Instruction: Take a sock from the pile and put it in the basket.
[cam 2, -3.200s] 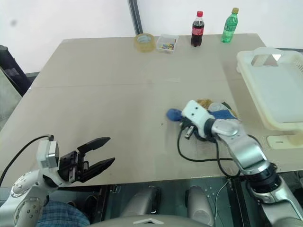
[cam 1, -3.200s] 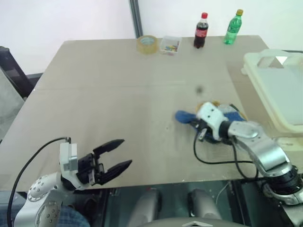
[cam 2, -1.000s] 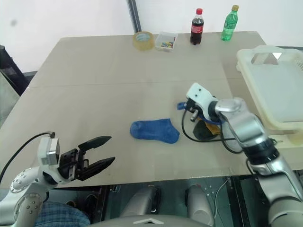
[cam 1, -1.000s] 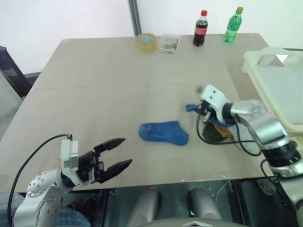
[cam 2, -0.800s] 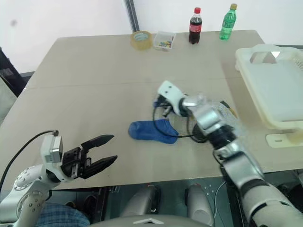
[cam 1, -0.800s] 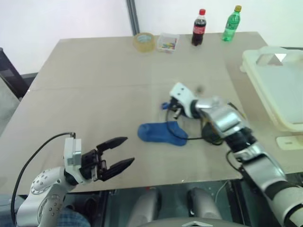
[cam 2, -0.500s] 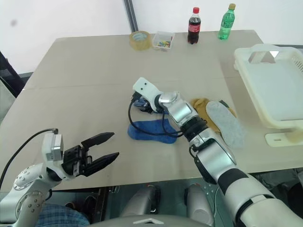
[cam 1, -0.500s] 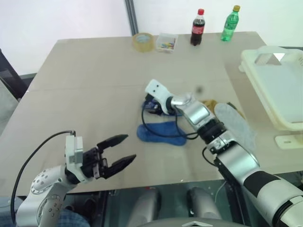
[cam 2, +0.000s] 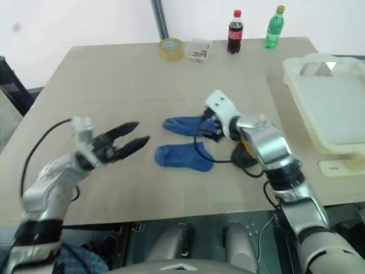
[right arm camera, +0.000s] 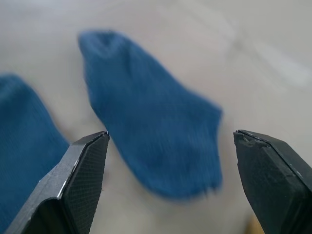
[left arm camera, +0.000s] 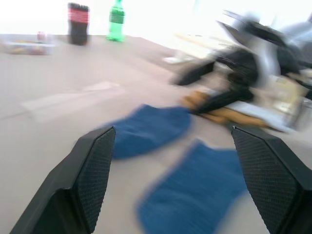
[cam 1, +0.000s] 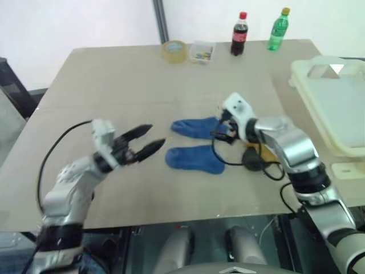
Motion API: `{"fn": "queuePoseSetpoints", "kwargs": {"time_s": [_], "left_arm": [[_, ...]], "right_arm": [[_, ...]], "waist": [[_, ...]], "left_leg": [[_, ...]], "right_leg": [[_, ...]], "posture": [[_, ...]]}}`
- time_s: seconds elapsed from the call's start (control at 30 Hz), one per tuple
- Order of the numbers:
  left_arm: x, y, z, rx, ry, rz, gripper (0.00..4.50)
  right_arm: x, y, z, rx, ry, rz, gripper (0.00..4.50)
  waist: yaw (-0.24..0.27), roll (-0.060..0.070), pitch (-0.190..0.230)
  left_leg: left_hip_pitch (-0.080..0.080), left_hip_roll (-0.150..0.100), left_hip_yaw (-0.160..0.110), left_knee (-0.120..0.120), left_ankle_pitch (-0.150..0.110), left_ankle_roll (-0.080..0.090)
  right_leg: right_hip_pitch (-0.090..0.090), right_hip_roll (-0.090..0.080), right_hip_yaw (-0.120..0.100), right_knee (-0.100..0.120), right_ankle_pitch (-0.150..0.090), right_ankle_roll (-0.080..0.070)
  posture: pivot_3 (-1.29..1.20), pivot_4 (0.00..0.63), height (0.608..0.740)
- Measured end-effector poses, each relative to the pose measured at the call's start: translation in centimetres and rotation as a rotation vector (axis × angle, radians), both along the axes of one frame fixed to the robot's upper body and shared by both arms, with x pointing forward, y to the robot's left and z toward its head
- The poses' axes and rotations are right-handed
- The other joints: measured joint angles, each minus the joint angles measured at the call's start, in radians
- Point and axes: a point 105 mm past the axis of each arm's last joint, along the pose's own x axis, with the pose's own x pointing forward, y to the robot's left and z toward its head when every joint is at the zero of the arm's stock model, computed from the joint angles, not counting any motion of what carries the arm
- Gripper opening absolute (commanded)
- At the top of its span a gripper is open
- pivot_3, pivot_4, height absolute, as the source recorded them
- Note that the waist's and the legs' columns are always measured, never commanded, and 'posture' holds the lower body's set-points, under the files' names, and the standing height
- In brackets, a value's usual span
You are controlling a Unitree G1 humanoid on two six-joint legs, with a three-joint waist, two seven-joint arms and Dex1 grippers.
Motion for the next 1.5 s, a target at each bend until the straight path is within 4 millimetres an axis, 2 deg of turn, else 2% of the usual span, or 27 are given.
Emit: {"fn": "queuePoseSetpoints", "kwargs": {"time_s": [0.1, 0.2, 0.27, 0.43, 0.6, 1.03, 1.5], "left_arm": [[3.0, -2.3, -0.8, 0.096, 0.008, 0.019, 4.14], [3.9, -4.5, -1.5, 0.167, -0.012, -0.031, 4.14], [4.1, -5.1, -2.3, 0.215, -0.010, -0.056, 4.14], [4.9, -4.6, -3.7, 0.289, 0.003, -0.048, 4.14], [5.7, -4.2, -3.6, 0.315, 0.012, -0.017, 4.14], [6.0, -3.9, -4.8, 0.382, 0.052, -0.017, 4.14], [6.5, -3.4, -5.3, 0.452, 0.005, -0.023, 4.14]], "right_arm": [[-0.7, -1.8, -1.6, -0.029, 0.041, -0.048, 4.17], [-0.8, -3.1, -2.0, -0.042, 0.050, -0.096, 4.17], [-0.7, -3.5, -1.7, -0.043, 0.032, -0.116, 4.17], [-0.6, -4.0, -2.0, -0.052, 0.026, -0.152, 4.17], [-0.7, -4.1, -2.1, -0.052, 0.019, -0.167, 4.17], [-1.0, -4.2, -2.5, -0.047, 0.026, -0.171, 4.17], [-1.1, -4.2, -2.7, -0.043, 0.030, -0.173, 4.17]], "waist": [[-0.008, -0.001, 0.000], [-0.017, -0.001, 0.000], [-0.021, -0.001, 0.000], [-0.019, -0.001, 0.000], [-0.009, -0.001, 0.000], [-0.009, -0.001, 0.000], [-0.009, -0.001, 0.000]], "left_leg": [[-0.001, 0.000, 0.003, 0.001, 0.000, 0.000], [-0.002, 0.000, 0.005, 0.000, 0.000, 0.000], [-0.002, 0.001, 0.005, -0.001, 0.000, 0.000], [-0.002, 0.001, 0.006, 0.001, 0.000, 0.000], [-0.002, 0.000, 0.006, 0.002, 0.000, 0.000], [-0.003, 0.000, 0.006, 0.002, 0.000, 0.000], [-0.002, 0.000, 0.007, 0.003, 0.000, 0.000]], "right_leg": [[-0.001, 0.000, 0.003, -0.001, 0.000, 0.000], [-0.004, 0.000, 0.006, 0.000, 0.000, 0.000], [-0.006, 0.000, 0.008, 0.001, 0.000, 0.000], [-0.007, 0.001, 0.009, 0.004, 0.000, 0.000], [-0.007, 0.001, 0.009, 0.005, 0.000, 0.000], [-0.007, 0.001, 0.010, 0.006, 0.000, 0.000], [-0.008, 0.001, 0.011, 0.009, 0.000, 0.000]], "posture": [[0.00, 0.150, 0.740], [0.00, 0.150, 0.740], [0.00, 0.150, 0.740], [0.00, 0.150, 0.740], [0.00, 0.150, 0.740], [0.00, 0.150, 0.740], [0.00, 0.150, 0.740]]}}
